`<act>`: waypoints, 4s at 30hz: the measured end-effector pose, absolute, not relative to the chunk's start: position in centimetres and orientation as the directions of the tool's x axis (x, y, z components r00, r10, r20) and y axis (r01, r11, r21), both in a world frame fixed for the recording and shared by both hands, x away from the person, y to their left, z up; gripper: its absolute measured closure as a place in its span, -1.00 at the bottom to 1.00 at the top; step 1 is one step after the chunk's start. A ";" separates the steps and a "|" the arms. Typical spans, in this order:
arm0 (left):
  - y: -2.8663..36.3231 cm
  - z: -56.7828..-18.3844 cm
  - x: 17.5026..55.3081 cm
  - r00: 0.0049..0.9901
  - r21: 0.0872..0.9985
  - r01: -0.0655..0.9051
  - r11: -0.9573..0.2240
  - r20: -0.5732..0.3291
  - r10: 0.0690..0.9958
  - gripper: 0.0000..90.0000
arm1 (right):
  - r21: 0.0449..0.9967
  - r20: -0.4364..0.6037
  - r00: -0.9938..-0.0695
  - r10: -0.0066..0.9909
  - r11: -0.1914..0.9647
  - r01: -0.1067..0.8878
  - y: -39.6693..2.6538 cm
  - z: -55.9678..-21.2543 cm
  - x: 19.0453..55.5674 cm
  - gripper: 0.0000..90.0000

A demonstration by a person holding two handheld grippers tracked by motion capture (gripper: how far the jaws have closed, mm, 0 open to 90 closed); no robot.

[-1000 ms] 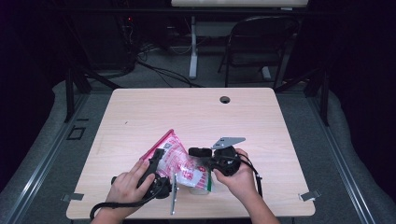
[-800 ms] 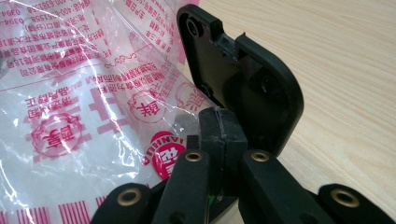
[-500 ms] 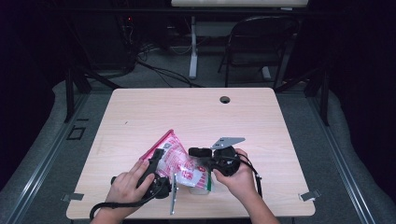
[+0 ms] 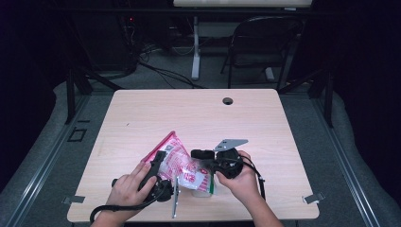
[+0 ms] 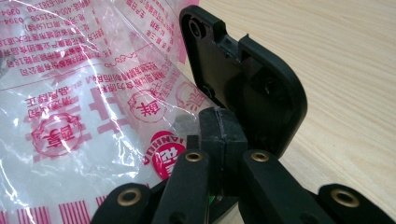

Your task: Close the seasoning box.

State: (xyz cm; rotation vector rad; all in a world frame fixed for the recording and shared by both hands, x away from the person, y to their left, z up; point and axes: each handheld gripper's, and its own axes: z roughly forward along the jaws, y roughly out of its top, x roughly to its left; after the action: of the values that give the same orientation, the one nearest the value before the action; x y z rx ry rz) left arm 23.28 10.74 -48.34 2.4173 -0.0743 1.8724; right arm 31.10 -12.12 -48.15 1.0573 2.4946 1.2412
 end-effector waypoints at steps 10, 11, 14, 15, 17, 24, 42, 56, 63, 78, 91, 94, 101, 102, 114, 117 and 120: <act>10.7 -48.2 23.2 0.239 0.020 -0.095 -0.995 0.971 -0.003 0.55 | 0.750 0.162 -0.736 0.657 0.402 0.525 -12.1 -48.1 31.1 1.00; 10.7 -48.2 23.2 0.239 0.018 -0.094 -0.995 0.971 -0.005 0.55 | 0.751 0.162 -0.736 0.657 0.402 0.525 -12.1 -48.1 31.1 1.00; 10.6 -48.1 23.1 0.235 0.011 -0.093 -0.996 0.972 -0.011 0.55 | 0.751 0.162 -0.736 0.657 0.402 0.524 -12.1 -48.1 31.1 1.00; 10.6 -48.1 23.1 0.239 0.016 -0.090 -0.996 0.971 -0.006 0.55 | 0.751 0.163 -0.736 0.658 0.401 0.525 -12.1 -48.1 31.1 1.00; 10.6 -48.1 23.1 0.233 0.010 -0.092 -0.996 0.972 -0.012 0.55 | 0.753 0.161 -0.736 0.657 0.401 0.523 -12.1 -48.1 31.1 1.00; 10.6 -47.9 23.0 0.232 -0.001 -0.092 -0.996 0.972 -0.022 0.55 | 0.755 0.160 -0.738 0.655 0.401 0.519 -12.1 -48.0 31.0 1.00; 10.4 -47.7 22.8 0.218 -0.009 -0.097 -0.995 0.975 -0.030 0.55 | 0.756 0.154 -0.740 0.654 0.404 0.515 -12.1 -47.9 31.0 1.00; 10.3 -47.6 22.9 0.201 -0.002 -0.116 -0.993 0.979 -0.025 0.56 | 0.757 0.158 -0.737 0.657 0.399 0.517 -12.1 -47.8 31.0 1.00; 10.2 -47.4 22.7 0.212 -0.010 -0.103 -0.995 0.977 -0.032 0.56 | 0.758 0.157 -0.738 0.657 0.399 0.516 -12.2 -47.8 31.0 1.00; 10.1 -47.2 22.7 0.206 -0.017 -0.108 -0.994 0.978 -0.039 0.57 | 0.759 0.156 -0.738 0.656 0.398 0.514 -12.1 -47.7 31.0 1.00; 10.0 -47.0 22.6 0.194 -0.033 -0.113 -0.993 0.979 -0.055 0.57 | 0.760 0.152 -0.739 0.656 0.400 0.512 -12.1 -47.8 31.0 1.00; 10.0 -47.1 22.6 0.196 -0.032 -0.112 -0.993 0.979 -0.054 0.57 | 0.758 0.153 -0.739 0.656 0.402 0.514 -12.0 -47.8 31.0 1.00; 10.0 -47.0 22.5 0.192 -0.044 -0.112 -0.993 0.979 -0.065 0.57 | 0.758 0.150 -0.742 0.653 0.407 0.510 -11.9 -47.9 31.0 1.00; 10.0 -46.9 22.5 0.190 -0.051 -0.113 -0.992 0.979 -0.072 0.58 | 0.757 0.149 -0.744 0.652 0.409 0.510 -11.9 -47.9 31.0 1.00; 9.9 -46.8 22.3 0.182 -0.045 -0.119 -0.992 0.981 -0.067 0.58 | 0.761 0.152 -0.740 0.655 0.401 0.511 -12.0 -47.7 30.9 1.00; 9.8 -46.7 22.3 0.180 -0.045 -0.120 -0.992 0.981 -0.066 0.58 | 0.762 0.153 -0.740 0.655 0.399 0.510 -12.1 -47.6 30.9 1.00; 9.8 -46.7 22.2 0.181 -0.045 -0.122 -0.991 0.981 -0.067 0.57 | 0.762 0.155 -0.741 0.654 0.398 0.510 -12.1 -47.6 30.8 1.00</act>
State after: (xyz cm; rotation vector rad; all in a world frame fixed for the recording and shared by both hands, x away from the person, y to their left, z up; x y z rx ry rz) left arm 22.23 9.81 -46.72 2.3801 -0.1906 1.9737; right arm 30.84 -12.09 -47.64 1.0434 2.4805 1.2606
